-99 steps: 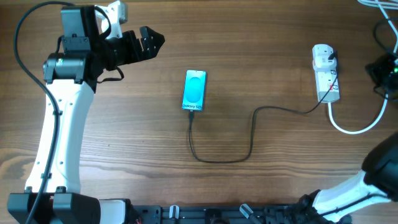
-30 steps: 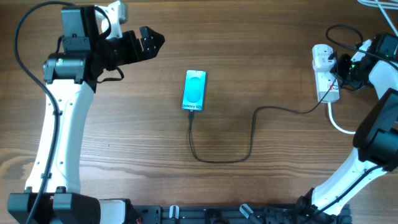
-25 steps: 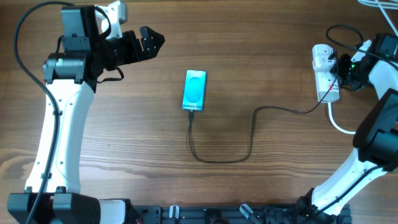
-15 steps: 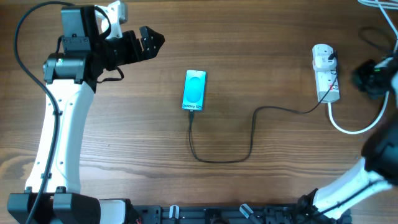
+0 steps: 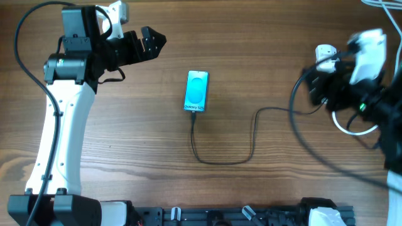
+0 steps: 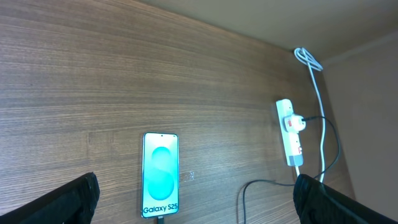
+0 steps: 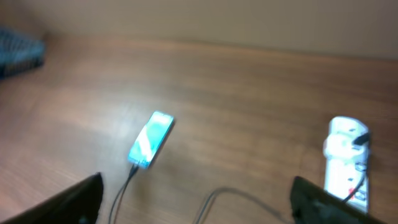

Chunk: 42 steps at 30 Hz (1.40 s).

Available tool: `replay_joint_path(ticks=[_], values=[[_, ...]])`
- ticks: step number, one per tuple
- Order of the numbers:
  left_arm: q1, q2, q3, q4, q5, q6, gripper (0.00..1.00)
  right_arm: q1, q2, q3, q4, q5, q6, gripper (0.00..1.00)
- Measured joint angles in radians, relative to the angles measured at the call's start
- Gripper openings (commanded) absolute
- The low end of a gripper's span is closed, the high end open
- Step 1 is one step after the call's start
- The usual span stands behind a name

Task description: Plug charger to phone and switch on socket

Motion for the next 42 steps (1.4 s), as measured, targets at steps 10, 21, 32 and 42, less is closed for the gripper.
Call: replay_joint_path(ticks=[10, 21, 32, 42], values=[[0.000, 0.000, 0.000, 0.000, 0.000, 0.000, 1.00, 0.091, 0.040, 0.000, -0.131, 0.068, 0.156, 1.00], [0.000, 0.000, 0.000, 0.000, 0.000, 0.000, 1.00, 0.092, 0.103, -0.113, 0.245, 0.126, 0.177, 1.00], [0.000, 0.000, 0.000, 0.000, 0.000, 0.000, 1.00, 0.092, -0.471, -0.829, 0.829, 0.172, 0.154, 1.00], [0.000, 0.000, 0.000, 0.000, 0.000, 0.000, 1.00, 0.092, -0.877, -1.258, 1.009, 0.183, 0.150, 1.00]])
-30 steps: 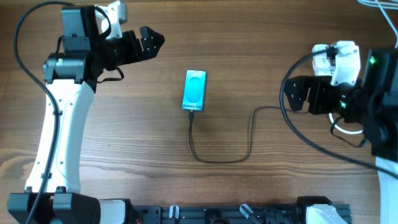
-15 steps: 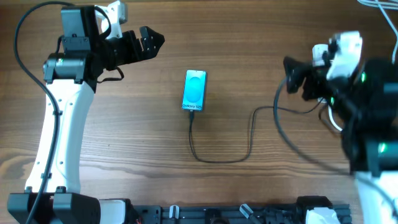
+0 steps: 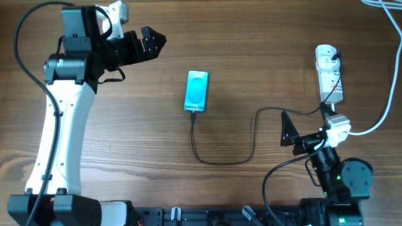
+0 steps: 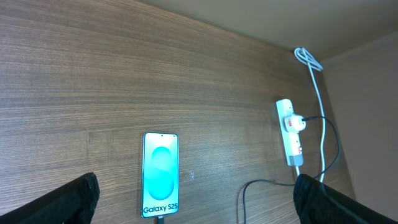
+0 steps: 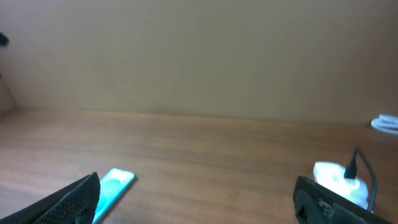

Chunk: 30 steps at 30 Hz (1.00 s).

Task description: Plug charger to phone and switch on socket

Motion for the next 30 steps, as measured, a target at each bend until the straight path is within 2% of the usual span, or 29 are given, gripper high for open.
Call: replay_joint_path(ticks=[4, 8, 12, 18, 30], values=[[0.000, 0.000, 0.000, 0.000, 0.000, 0.000, 1.00, 0.000, -0.062, -0.145, 0.163, 0.018, 0.000, 1.00], [0.000, 0.000, 0.000, -0.001, 0.000, 0.000, 1.00, 0.000, -0.095, -0.241, 0.253, 0.024, 0.000, 1.00], [0.000, 0.000, 0.000, 0.000, 0.000, 0.000, 1.00, 0.000, -0.135, -0.256, 0.244, 0.043, 0.000, 1.00], [0.000, 0.000, 0.000, 0.000, 0.000, 0.000, 1.00, 0.000, -0.197, -0.256, 0.086, 0.058, 0.000, 1.00], [0.000, 0.000, 0.000, 0.000, 0.000, 0.000, 1.00, 0.000, -0.198, -0.256, 0.082, 0.060, 0.000, 1.00]])
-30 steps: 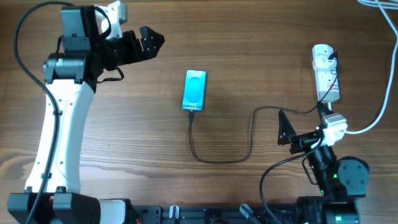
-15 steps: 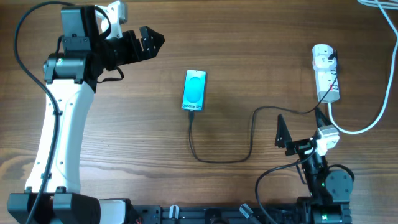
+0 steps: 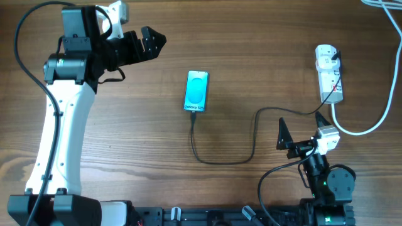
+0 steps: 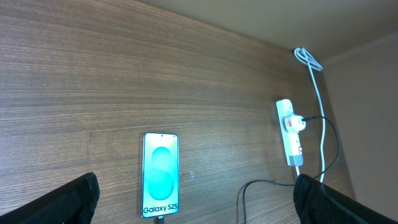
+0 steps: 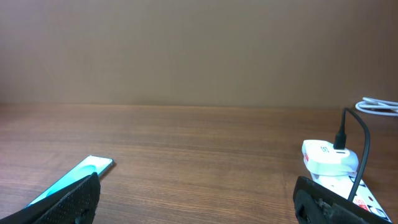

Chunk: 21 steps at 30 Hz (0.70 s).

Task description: Plug charger to phone and switch on socket

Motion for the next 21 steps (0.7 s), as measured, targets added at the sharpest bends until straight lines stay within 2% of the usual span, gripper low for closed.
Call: replay_joint_path(ticks=[14, 21], values=[[0.000, 0.000, 0.000, -0.003, -0.001, 0.000, 1.00, 0.000, 0.000, 0.000, 0.000, 0.000, 0.000, 1.00], [0.000, -0.001, 0.000, -0.043, -0.075, 0.001, 1.00, 0.000, 0.000, 0.000, 0.000, 0.000, 0.000, 1.00]])
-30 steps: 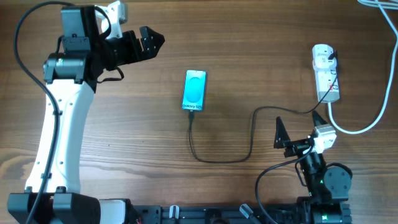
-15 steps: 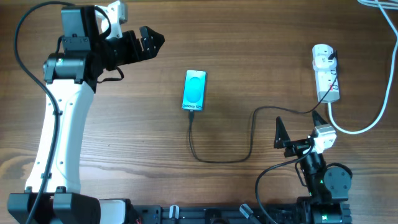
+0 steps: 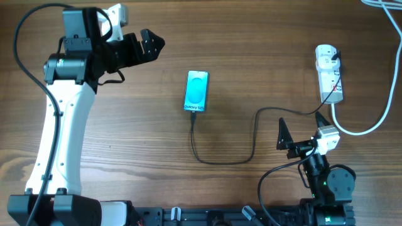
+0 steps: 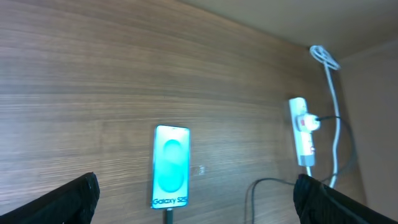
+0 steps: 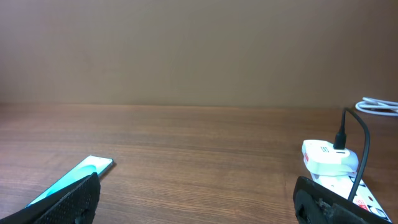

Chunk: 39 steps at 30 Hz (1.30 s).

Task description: Plug charger to phone and switch on socket

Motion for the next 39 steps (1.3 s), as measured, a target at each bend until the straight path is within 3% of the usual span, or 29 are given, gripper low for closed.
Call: replay_joint_path(ticks=[3, 6, 15, 21, 25, 32, 39], values=[[-0.013, -0.032, -0.038, 0.030, -0.064, 0.016, 1.00, 0.000, 0.000, 0.000, 0.000, 0.000, 0.000, 1.00], [-0.055, -0.179, -0.195, 0.146, -0.094, 0.085, 1.00, 0.000, -0.002, 0.000, 0.000, 0.000, 0.000, 1.00], [-0.041, -0.742, -0.917, 0.634, -0.111, 0.132, 1.00, 0.000, -0.006, 0.000, -0.003, 0.000, 0.000, 1.00], [-0.039, -1.150, -1.258, 0.772, -0.164, 0.137, 1.00, 0.000, -0.006, 0.000, -0.003, 0.000, 0.000, 1.00], [-0.039, -1.297, -1.375, 0.799, -0.223, 0.161, 1.00, 0.000, -0.006, 0.000, -0.003, 0.000, 0.000, 1.00], [-0.039, -1.385, -1.440, 0.799, -0.246, 0.299, 1.00, 0.000, -0.006, 0.000, -0.003, 0.000, 0.000, 1.00], [-0.039, -1.492, -1.484, 0.732, -0.259, 0.329, 1.00, 0.000, -0.006, 0.000, -0.003, 0.000, 0.000, 1.00]])
